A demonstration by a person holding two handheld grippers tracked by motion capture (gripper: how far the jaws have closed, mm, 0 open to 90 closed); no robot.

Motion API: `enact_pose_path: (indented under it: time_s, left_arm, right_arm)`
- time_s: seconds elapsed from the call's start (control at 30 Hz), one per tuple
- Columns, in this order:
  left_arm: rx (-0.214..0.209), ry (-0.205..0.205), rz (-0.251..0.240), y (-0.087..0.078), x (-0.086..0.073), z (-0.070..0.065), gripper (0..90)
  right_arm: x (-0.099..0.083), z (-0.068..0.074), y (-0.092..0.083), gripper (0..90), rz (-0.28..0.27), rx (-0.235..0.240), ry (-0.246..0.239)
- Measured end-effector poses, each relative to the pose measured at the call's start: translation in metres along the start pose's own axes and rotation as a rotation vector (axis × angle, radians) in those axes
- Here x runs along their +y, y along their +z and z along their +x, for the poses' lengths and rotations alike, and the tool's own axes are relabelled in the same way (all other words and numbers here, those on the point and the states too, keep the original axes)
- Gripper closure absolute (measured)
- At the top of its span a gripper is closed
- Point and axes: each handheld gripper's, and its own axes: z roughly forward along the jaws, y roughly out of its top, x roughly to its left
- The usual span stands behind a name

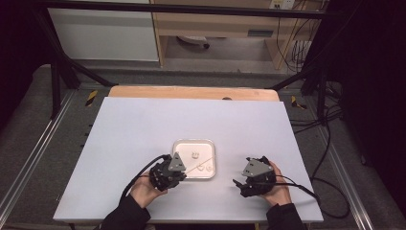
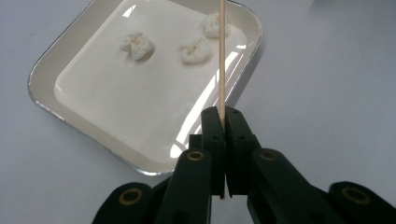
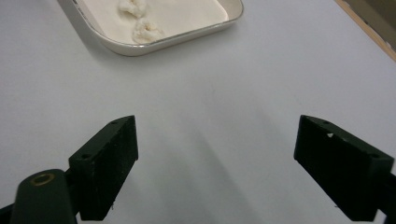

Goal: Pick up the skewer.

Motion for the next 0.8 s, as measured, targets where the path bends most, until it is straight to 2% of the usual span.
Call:
enact_pose_path:
  time_s: [0.1,0.23,0.43,0.57,0.7,0.8]
  left_arm:
    - [0.018,-0.029,-0.030,-0.005,-0.012,0.002,88.2]
    - [0.028,-0.078,-0.071,-0.012,-0.028,0.007,88.2]
    - [0.053,-0.141,-0.138,-0.022,-0.046,0.014,88.2]
    - [0.060,-0.165,-0.174,-0.026,-0.055,0.016,88.2]
    - [0.049,-0.194,-0.196,-0.027,-0.062,0.019,88.2]
    - [0.046,-0.202,-0.202,-0.028,-0.067,0.019,88.2]
  right_arm:
    - [0.000,0.000,0.000,11.6,0.014,0.018,0.033]
    - [0.002,-0.001,0.002,8.7,0.002,0.046,0.081]
    - [0.008,-0.006,0.006,6.1,-0.006,0.115,0.196]
    - [0.017,-0.008,0.012,6.6,0.005,0.204,0.271]
    - [0.028,-0.005,0.016,6.2,-0.035,0.211,0.258]
    - [0.038,-0.003,0.021,5.0,-0.048,0.211,0.256]
